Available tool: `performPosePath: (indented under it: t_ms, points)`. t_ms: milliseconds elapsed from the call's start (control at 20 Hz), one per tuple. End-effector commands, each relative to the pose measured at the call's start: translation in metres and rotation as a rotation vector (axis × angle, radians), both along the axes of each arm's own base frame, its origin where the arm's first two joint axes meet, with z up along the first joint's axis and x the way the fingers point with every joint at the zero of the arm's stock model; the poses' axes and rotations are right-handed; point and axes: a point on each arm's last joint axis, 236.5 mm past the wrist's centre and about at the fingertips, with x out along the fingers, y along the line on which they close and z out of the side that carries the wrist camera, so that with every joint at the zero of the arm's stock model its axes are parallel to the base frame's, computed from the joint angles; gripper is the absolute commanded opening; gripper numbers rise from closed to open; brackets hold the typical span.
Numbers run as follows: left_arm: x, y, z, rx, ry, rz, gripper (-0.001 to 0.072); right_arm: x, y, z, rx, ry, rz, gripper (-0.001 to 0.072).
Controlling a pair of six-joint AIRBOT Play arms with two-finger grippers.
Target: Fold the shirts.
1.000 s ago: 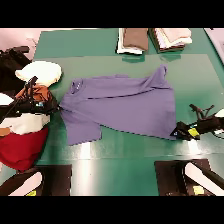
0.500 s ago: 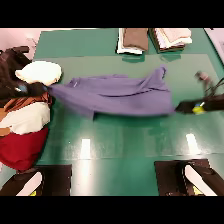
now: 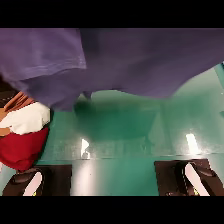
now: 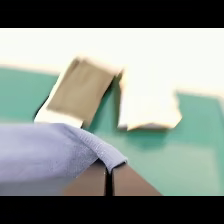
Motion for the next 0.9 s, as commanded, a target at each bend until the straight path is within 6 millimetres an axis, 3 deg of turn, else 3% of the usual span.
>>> performPosePath:
  t_ms: [0,50,150,250,300,400,500,600,700,750,850]
  points:
    - [-0.064,-0.007,0.053,-0.016,-0.169,0.001,0.0021,-0.034,0.000,0.047,-0.041,-0.096,-0.062,0.0015]
    - [-0.063,-0.004,0.052,-0.021,-0.161,0.012,0.0021,-0.034,0.001,0.049,-0.042,-0.085,-0.055,0.0015]
    - [-0.040,0.006,0.029,-0.006,-0.055,0.055,0.0021,-0.024,-0.002,0.044,-0.013,-0.032,-0.050,0.0015]
    - [0.009,0.010,-0.019,0.004,0.142,0.048,0.0022,0.000,-0.013,0.016,0.039,0.077,-0.045,0.0015]
    - [0.036,0.011,-0.050,0.007,0.256,0.034,0.0021,0.016,-0.020,-0.009,0.071,0.155,-0.043,0.0014]
    - [0.095,0.018,-0.125,-0.005,0.496,0.019,0.0022,0.047,-0.030,-0.069,0.137,0.335,-0.023,0.0015]
    - [0.145,0.025,-0.217,-0.029,0.744,0.005,0.0022,0.077,-0.028,-0.140,0.196,0.526,0.021,0.0015]
    - [0.181,0.030,-0.313,-0.060,0.971,-0.001,0.0022,0.099,-0.026,-0.222,0.203,0.740,0.028,0.0014]
    - [0.207,0.036,-0.394,-0.085,1.129,0.008,0.0022,0.113,-0.022,-0.297,0.190,0.920,0.034,0.0015]
    - [0.220,0.036,-0.425,-0.088,1.173,0.012,0.0022,0.121,-0.018,-0.328,0.197,0.982,0.045,0.0015]
    - [0.250,0.025,-0.465,-0.071,1.189,-0.002,0.0022,0.143,-0.011,-0.372,0.209,1.048,0.060,0.0015]
